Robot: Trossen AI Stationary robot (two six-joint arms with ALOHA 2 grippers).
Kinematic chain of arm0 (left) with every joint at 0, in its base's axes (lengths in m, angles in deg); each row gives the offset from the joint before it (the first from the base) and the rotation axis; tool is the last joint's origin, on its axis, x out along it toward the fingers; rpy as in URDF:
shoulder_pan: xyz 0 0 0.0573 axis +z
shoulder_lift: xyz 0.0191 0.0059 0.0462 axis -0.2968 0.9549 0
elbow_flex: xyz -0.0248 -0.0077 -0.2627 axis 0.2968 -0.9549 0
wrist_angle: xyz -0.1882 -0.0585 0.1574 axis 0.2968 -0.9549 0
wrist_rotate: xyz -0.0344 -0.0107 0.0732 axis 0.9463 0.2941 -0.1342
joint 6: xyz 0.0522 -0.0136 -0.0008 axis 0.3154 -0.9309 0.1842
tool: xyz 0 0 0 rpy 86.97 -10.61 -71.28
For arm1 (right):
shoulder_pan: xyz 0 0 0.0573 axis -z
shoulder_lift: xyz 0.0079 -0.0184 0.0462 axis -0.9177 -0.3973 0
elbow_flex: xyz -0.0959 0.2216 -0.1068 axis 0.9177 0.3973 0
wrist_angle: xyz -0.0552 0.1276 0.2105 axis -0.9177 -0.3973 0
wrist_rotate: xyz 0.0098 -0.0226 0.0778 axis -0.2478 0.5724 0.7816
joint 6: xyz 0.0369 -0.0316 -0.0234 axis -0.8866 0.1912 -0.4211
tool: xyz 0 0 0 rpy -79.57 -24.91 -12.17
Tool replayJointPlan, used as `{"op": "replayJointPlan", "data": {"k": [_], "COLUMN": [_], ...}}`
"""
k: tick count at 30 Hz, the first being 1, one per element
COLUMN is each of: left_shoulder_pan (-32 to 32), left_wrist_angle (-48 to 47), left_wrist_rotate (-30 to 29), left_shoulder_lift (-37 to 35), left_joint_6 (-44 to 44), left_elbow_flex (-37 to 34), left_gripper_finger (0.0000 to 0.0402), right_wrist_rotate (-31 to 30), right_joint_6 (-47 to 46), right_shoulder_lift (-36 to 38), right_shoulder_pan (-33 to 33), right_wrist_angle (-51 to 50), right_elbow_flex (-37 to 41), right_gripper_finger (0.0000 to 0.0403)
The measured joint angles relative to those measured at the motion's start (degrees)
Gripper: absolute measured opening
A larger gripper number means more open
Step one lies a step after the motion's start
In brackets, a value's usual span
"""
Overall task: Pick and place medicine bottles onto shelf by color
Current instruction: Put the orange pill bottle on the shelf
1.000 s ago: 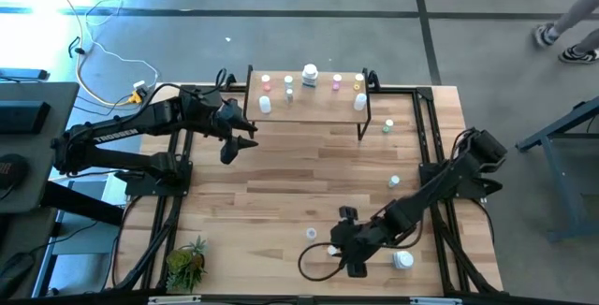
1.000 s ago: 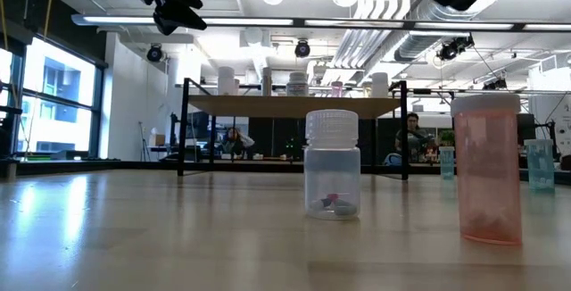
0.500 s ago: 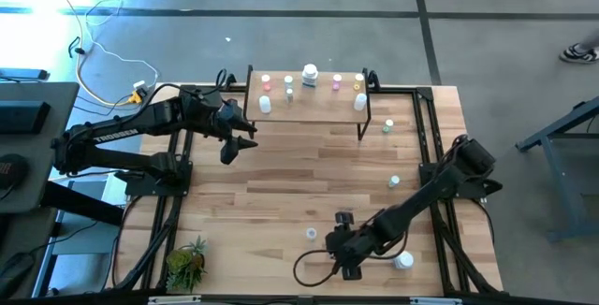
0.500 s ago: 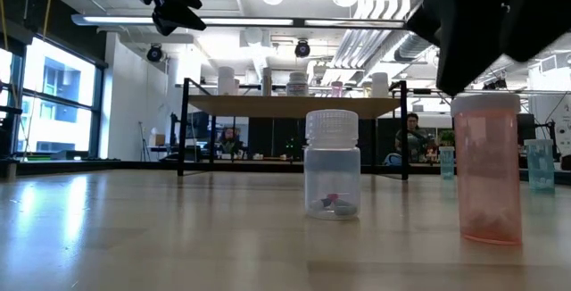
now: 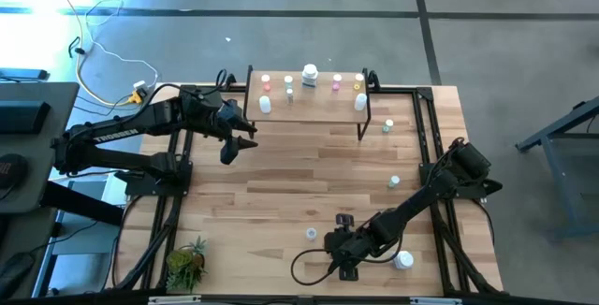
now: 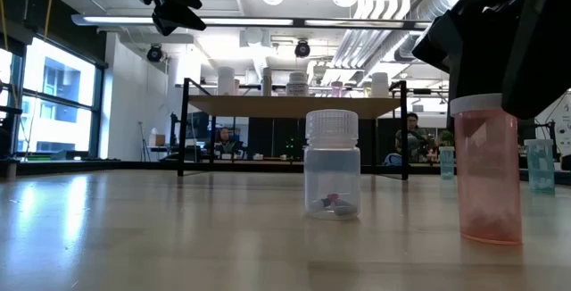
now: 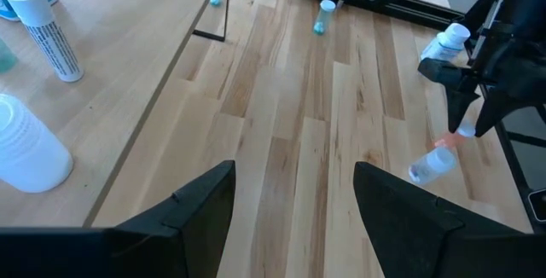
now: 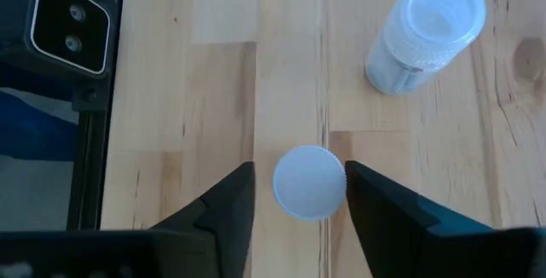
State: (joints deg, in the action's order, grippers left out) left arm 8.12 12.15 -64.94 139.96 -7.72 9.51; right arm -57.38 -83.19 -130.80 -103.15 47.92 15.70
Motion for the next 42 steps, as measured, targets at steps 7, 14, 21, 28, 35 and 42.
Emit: {"op": "replayJointPlan", "data": {"k": [7,14,21,28,35,42], "left_shoulder_pan": [0.0,0.0,0.0,0.0,0.0,0.0], "left_wrist_angle": [0.0,0.0,0.0,0.0,0.0,0.0], "left_wrist_rotate": [0.0,0.0,0.0,0.0,-2.7,-3.3], "left_shoulder_lift": [0.0,0.0,0.0,0.0,0.0,0.0], "left_joint_6": [0.0,0.0,0.0,0.1,0.1,2.0], "left_elbow_flex": [0.0,0.0,0.0,0.0,0.0,0.0], "left_gripper_finger": [0.0227,0.0227,0.0227,0.0227,0.0227,0.0227], "right_wrist_rotate": [0.1,0.4,2.6,-1.6,-5.8,-7.6], "right_joint_6": [-2.1,-6.5,-12.2,-17.7,-19.9,-15.1], "right_shoulder_lift": [0.0,0.0,1.8,6.4,10.5,12.6], "right_shoulder_pan": [0.0,0.0,0.0,0.5,4.4,10.6], "right_wrist_angle": [0.2,0.4,2.7,3.8,4.2,-1.5], "right_elbow_flex": [0.0,0.0,0.0,0.0,0.0,-4.5], "right_gripper_finger": [0.0102,0.0098,0.0096,0.0096,0.0096,0.0096]}}
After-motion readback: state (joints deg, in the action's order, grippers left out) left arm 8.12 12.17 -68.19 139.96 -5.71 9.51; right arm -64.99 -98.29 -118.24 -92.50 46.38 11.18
